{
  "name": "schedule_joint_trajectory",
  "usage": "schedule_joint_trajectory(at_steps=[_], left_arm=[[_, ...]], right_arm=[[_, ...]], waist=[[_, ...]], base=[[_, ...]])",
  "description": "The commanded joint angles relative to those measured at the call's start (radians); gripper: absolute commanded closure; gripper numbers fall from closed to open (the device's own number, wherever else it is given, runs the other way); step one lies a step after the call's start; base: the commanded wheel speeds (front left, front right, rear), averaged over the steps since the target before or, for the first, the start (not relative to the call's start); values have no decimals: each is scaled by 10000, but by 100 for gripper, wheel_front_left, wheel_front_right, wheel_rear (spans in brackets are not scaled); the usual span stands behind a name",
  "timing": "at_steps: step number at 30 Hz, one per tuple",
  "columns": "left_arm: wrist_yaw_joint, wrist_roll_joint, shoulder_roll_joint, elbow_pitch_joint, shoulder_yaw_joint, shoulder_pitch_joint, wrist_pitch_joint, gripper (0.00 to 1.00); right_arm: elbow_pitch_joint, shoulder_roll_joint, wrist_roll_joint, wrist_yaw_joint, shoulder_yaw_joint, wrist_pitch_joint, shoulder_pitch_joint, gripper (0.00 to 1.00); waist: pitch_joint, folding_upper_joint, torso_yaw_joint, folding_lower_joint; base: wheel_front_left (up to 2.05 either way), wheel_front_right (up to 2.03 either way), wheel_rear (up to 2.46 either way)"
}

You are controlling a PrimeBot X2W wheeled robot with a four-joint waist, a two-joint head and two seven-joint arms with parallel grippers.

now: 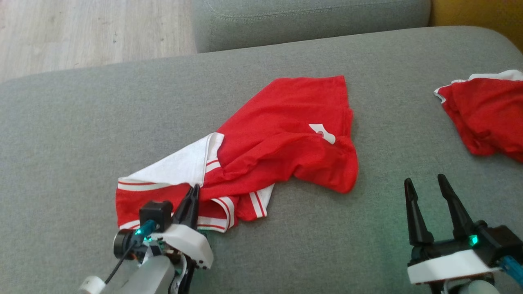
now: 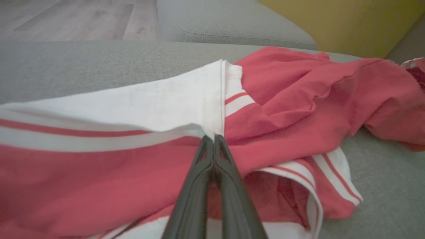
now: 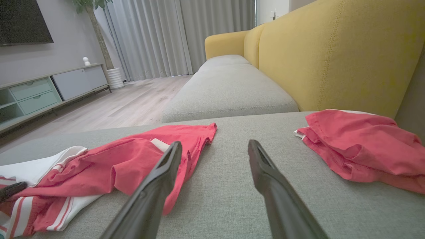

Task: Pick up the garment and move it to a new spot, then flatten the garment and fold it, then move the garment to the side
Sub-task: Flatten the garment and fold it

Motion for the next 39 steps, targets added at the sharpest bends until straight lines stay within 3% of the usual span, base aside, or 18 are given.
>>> schedule_joint_trajectory(at_steps=[1, 7, 13, 19, 26, 34, 36, 37, 39], left_arm=[[-48, -23, 142, -294, 404, -613, -224, 100], [137, 332, 574, -1300, 742, -884, -544, 100], [512, 713, 1471, -2881, 1339, -1036, -598, 100], [848, 819, 2155, -3978, 1653, -1014, -365, 100], [1001, 883, 2241, -4635, 1556, -1068, -83, 100], [1073, 924, 2174, -4792, 1430, -1139, -43, 100], [1078, 920, 2153, -4797, 1405, -1161, -48, 100], [1073, 916, 2144, -4795, 1395, -1174, -54, 100], [1057, 907, 2115, -4777, 1367, -1207, -70, 100]], right_arm=[[-267, -241, -58, 33, 228, -107, -294, 0], [-183, -327, 57, 33, 436, -107, -344, 0], [667, -727, 703, 33, 1029, -107, -804, 0], [2289, -1273, 3070, 33, 2024, 99, -2121, 0], [3158, -2626, 5532, 33, 3290, 1531, -3861, 0], [3552, -3564, 6862, 33, 4388, 3180, -4841, 0], [3599, -3721, 7089, 33, 4622, 3501, -5010, 7], [3608, -3775, 7174, 33, 4689, 3555, -5095, 15], [3644, -3851, 7367, 33, 4814, 3617, -5215, 51]], waist=[[9, 0, 30, 0], [34, 0, 319, 0], [124, 0, 691, 0], [354, 0, 922, 0], [654, 0, 1187, 0], [783, 0, 1384, 0], [816, 0, 1431, 0], [841, 0, 1456, 0], [889, 0, 1516, 0]], base=[[0, 0, 0], [0, 0, 0], [0, 0, 0], [0, 0, 0], [0, 0, 0], [0, 0, 0], [0, 0, 0], [0, 0, 0], [0, 0, 0]])
